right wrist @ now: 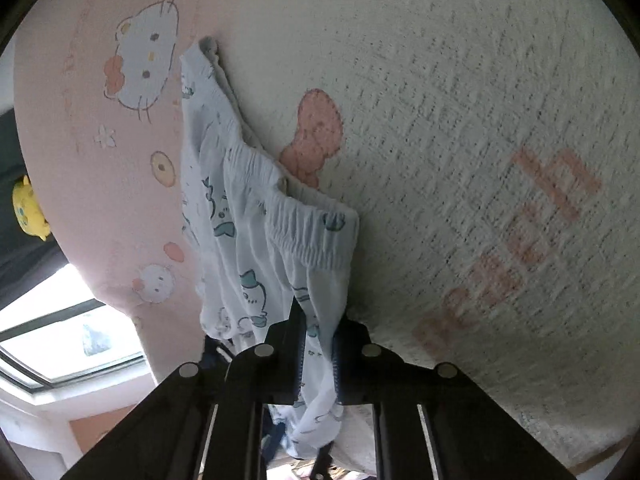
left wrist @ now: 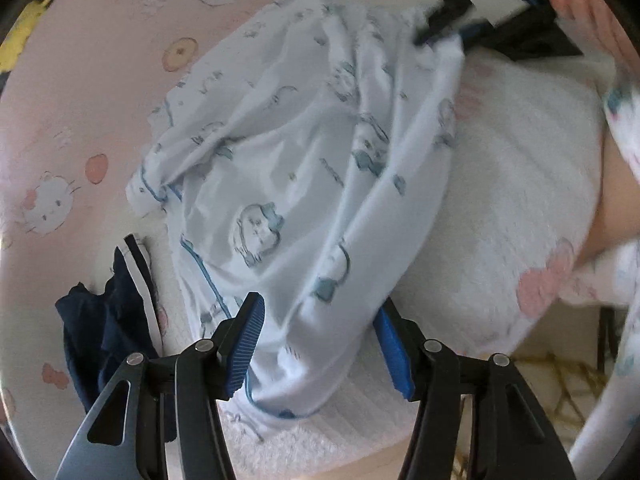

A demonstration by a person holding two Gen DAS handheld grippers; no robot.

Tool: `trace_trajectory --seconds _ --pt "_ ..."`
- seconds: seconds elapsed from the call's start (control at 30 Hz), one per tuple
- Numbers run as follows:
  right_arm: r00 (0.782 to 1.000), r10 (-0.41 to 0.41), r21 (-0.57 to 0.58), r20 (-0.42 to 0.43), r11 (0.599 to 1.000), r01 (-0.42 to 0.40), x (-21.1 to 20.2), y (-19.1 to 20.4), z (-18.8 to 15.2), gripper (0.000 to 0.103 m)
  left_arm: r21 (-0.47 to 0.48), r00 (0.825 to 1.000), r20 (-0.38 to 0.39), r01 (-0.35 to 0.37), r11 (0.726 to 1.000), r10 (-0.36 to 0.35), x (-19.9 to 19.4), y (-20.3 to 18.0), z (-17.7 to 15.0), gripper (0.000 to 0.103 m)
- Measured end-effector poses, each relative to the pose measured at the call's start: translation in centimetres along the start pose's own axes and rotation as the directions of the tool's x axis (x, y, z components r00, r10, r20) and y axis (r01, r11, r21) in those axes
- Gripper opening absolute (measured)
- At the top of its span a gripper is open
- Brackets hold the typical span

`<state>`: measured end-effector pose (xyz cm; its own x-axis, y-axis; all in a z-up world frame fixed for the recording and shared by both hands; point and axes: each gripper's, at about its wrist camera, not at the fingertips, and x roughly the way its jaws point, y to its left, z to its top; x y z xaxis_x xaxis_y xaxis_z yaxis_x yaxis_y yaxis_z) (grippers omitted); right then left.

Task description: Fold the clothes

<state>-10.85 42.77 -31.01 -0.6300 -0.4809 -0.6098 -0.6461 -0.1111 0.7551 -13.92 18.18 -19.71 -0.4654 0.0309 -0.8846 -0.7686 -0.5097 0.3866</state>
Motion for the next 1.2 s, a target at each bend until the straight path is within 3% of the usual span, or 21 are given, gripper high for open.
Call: trace_trajectory --seconds 0.07,0.13,0.2,0.3,0.33,0.37,0.5,0.53,0.63,0.7,0.77,0.93,0.97,1.03,1.1,1.2 --pt "0.999 -0.041 -0.032 0.011 0.999 0.042 -0.1 0.5 -0.1 0.001 0.022 0.998 0.026 -0.054 0.998 0.054 0.2 -0.6 -0.1 0.059" --pt "0.995 -0.091 -0.085 0.028 0.992 0.093 -0.4 1.6 -0.3 0.001 0.109 0.984 0.087 -0.162 0.981 0.153 0.3 -2.3 -0.5 0.066" --pt "0.990 -0.133 -0.141 0.041 0.980 0.138 -0.3 2.7 -0.5 0.002 0.239 0.951 0.159 -0.296 0.925 0.264 0.2 -4.9 -1.0 0.065" --pt "0.989 -0.141 -0.190 0.048 0.971 0.148 -0.4 3.9 -0.9 0.004 0.375 0.892 0.244 -0.449 0.811 0.382 0.7 -7.9 -2.0 0.063" --pt "0.990 -0.134 -0.198 0.046 0.970 0.141 -0.5 4.1 -1.0 0.004 0.388 0.877 0.257 -0.478 0.788 0.405 0.8 -8.5 -2.0 0.063" --pt "0.990 -0.133 -0.189 0.042 0.972 0.139 -0.4 4.0 -0.9 0.004 0.379 0.878 0.252 -0.477 0.793 0.408 0.8 -8.5 -1.9 0.063" --pt "0.991 -0.128 -0.131 0.025 0.983 0.130 0.1 3.3 -0.3 0.010 0.230 0.936 0.155 -0.345 0.910 0.315 0.5 -5.8 -0.7 0.064" --pt "0.992 -0.121 -0.108 0.020 0.987 0.123 0.3 3.0 -0.1 0.010 0.211 0.945 0.143 -0.320 0.924 0.295 0.6 -5.2 -0.7 0.064" --pt "0.999 -0.046 -0.061 0.006 0.997 0.046 0.3 2.2 0.1 0.027 0.204 0.958 0.133 -0.278 0.939 0.255 0.7 -5.1 -0.5 0.060" --pt "1.000 0.013 -0.043 0.005 0.999 -0.013 0.2 1.8 0.1 0.046 0.204 0.970 0.122 -0.234 0.951 0.212 0.6 -5.4 -0.6 0.041" --pt "0.999 0.038 -0.046 0.006 0.998 -0.038 0.8 2.1 0.1 0.052 0.155 0.985 0.095 -0.156 0.976 0.143 0.4 -5.4 -1.4 0.010" --pt "0.997 0.078 -0.042 0.014 0.996 -0.077 2.2 2.6 0.2 0.052 0.013 0.999 0.050 -0.023 1.000 0.023 0.4 -4.1 -1.7 0.009" --pt "0.997 0.080 -0.042 0.012 0.996 -0.079 2.0 2.4 0.1 0.052 -0.039 0.999 0.046 0.019 0.999 -0.017 0.5 -3.3 -1.7 0.009" --pt "0.999 0.037 -0.057 0.014 0.998 -0.036 2.3 2.8 -0.1 0.039 -0.130 0.995 0.049 0.096 0.987 -0.091 0.6 -2.2 -2.0 0.009" --pt "0.997 -0.077 -0.120 0.033 0.989 0.080 2.5 3.4 -0.6 0.000 -0.222 0.984 0.066 0.175 0.959 -0.164 0.7 -0.8 -2.4 0.009" --pt "0.980 -0.175 -0.218 0.093 0.957 0.192 3.0 5.3 -1.6 0.000 -0.269 0.978 0.071 0.210 0.940 -0.198 0.6 -0.2 -2.7 0.010"
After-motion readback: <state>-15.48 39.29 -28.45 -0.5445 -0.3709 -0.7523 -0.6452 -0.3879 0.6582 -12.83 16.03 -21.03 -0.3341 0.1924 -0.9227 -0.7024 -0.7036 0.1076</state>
